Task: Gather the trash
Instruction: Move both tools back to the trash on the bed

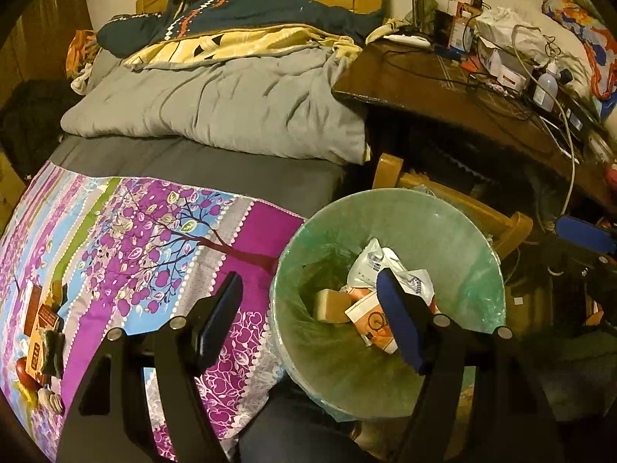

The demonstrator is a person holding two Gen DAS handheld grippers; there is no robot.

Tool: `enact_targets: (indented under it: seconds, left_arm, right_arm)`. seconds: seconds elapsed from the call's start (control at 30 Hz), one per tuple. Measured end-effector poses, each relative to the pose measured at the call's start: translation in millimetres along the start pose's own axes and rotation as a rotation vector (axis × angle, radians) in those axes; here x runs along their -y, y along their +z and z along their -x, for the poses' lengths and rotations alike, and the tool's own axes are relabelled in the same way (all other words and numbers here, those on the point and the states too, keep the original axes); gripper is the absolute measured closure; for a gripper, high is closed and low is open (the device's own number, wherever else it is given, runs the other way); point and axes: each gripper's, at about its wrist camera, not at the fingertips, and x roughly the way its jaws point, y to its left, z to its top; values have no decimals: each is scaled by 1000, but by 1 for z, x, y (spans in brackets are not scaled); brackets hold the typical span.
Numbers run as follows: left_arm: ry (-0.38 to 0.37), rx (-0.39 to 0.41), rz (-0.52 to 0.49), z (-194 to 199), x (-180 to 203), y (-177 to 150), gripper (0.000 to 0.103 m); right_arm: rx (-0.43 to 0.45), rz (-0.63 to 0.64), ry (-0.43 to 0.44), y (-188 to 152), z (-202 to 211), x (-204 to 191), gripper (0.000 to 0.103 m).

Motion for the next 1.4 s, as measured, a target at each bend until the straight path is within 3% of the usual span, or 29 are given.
enact_targets:
  seconds: [0.3,0.63,0.9,1.2,1.4]
  left_arm:
    - [39,31,81,15,-32,-17,34]
    - [126,72,268,35,-105,-46,34]
    - [191,93,362,50,-152,-62,34]
    - [267,83,454,58,-206,-91,34]
    - [335,58,539,63,-258,-127,34]
  right_arm:
    - [28,9,50,-1,-3,-22,52]
    - [45,56,125,0,-11,-78,47]
    - [44,89,165,3,-20,-117,46]
    - [40,161,248,6,-39,-186,46]
    - [6,234,317,3,-60,-248,46]
